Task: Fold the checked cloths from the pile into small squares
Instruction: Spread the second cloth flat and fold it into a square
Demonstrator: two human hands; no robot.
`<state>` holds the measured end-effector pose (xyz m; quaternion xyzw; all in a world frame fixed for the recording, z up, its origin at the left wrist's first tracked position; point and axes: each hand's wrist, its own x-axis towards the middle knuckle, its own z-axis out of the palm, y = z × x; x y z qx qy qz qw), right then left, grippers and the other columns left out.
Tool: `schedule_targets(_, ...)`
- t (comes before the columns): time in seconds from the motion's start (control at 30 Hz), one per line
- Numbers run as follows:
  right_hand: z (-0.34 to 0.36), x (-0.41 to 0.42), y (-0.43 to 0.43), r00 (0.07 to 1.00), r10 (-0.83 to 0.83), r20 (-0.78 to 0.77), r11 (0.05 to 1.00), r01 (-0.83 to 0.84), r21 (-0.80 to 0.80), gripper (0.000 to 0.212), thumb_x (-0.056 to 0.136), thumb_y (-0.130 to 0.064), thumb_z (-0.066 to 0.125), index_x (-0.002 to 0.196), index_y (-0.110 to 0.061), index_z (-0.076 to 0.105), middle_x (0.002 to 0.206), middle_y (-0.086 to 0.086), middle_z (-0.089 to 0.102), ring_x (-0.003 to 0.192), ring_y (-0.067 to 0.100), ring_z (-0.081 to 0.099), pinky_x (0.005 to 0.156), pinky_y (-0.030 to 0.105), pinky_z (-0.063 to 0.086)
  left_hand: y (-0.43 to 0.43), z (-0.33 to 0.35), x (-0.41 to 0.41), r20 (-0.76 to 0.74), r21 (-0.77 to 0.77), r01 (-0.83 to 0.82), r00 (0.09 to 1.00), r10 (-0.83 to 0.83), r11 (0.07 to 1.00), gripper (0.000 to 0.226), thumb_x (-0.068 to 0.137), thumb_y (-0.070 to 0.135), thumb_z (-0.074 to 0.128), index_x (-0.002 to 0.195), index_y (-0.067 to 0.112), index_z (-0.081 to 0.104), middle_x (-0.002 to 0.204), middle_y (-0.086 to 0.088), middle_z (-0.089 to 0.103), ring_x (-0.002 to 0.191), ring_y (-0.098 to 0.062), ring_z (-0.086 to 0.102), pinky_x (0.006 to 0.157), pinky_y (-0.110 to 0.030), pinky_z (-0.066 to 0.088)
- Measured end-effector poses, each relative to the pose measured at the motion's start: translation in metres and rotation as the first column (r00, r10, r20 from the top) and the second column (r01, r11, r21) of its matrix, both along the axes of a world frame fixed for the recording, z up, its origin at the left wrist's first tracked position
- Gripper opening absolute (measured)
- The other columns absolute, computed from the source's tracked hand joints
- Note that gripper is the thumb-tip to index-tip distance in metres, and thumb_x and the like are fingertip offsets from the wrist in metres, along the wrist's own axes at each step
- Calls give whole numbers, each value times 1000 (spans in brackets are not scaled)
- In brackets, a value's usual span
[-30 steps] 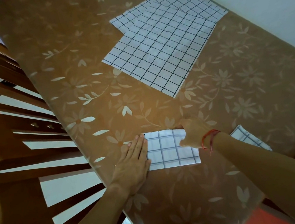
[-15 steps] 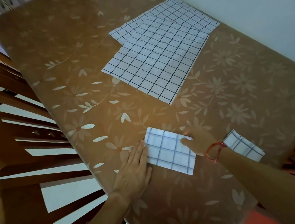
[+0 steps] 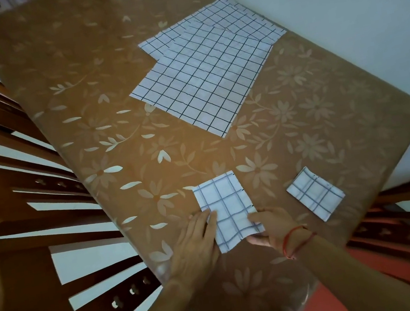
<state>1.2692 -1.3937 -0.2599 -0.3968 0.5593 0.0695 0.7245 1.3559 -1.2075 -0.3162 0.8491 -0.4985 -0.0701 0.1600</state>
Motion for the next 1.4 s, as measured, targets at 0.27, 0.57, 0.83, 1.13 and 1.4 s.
schedule_targets(0.27, 0, -19, 0, 978, 201, -48, 970, -205, -127, 10, 96, -17, 53, 103, -12, 59, 94, 11, 70, 75, 33, 72, 63, 35, 58, 11, -8, -4, 9, -19, -24, 1000, 24, 1000, 46, 91, 21, 50, 134, 5, 53, 132, -14, 52, 127, -32, 46, 105, -46, 43)
schedule_targets(0.57, -28, -61, -5, 552, 720, -420, -110, -508, -855, 54, 68, -25, 73, 121, -24, 59, 118, -6, 49, 91, 8, 54, 73, 19, 52, 16, 1, -8, -46, -117, -75, 997, 70, 990, 50, 75, 7, 64, 125, 6, 62, 121, -7, 62, 123, -20, 41, 107, -46, 40)
schedule_targets(0.83, -39, -41, -6, 520, 739, -429, -288, -332, -898, 33, 70, -12, 68, 102, -17, 67, 105, -2, 64, 94, 14, 53, 78, 28, 52, 18, -2, -6, -135, -168, -139, 984, 117, 976, 38, 79, 8, 63, 117, 8, 67, 119, -6, 64, 122, -21, 46, 106, -42, 41)
schedule_targets(1.13, -33, -16, -10, 636, 678, -368, -74, -439, -895, 12, 80, -22, 70, 92, -20, 71, 89, -8, 69, 86, 12, 58, 68, 25, 50, 9, 5, 3, -167, -114, -317, 940, 297, 941, 29, 92, 30, 43, 97, 21, 70, 98, 8, 66, 101, -16, 53, 83, -26, 29)
schedule_targets(1.4, -34, 9, -15, 699, 623, -352, 162, -555, -816, 23, 85, -34, 60, 107, -27, 58, 75, -10, 60, 71, 8, 56, 66, 29, 50, -5, 9, 21, -221, -54, -442, 880, 421, 895, 23, 91, 25, 59, 113, 19, 59, 88, 4, 66, 94, -20, 54, 85, -32, 29)
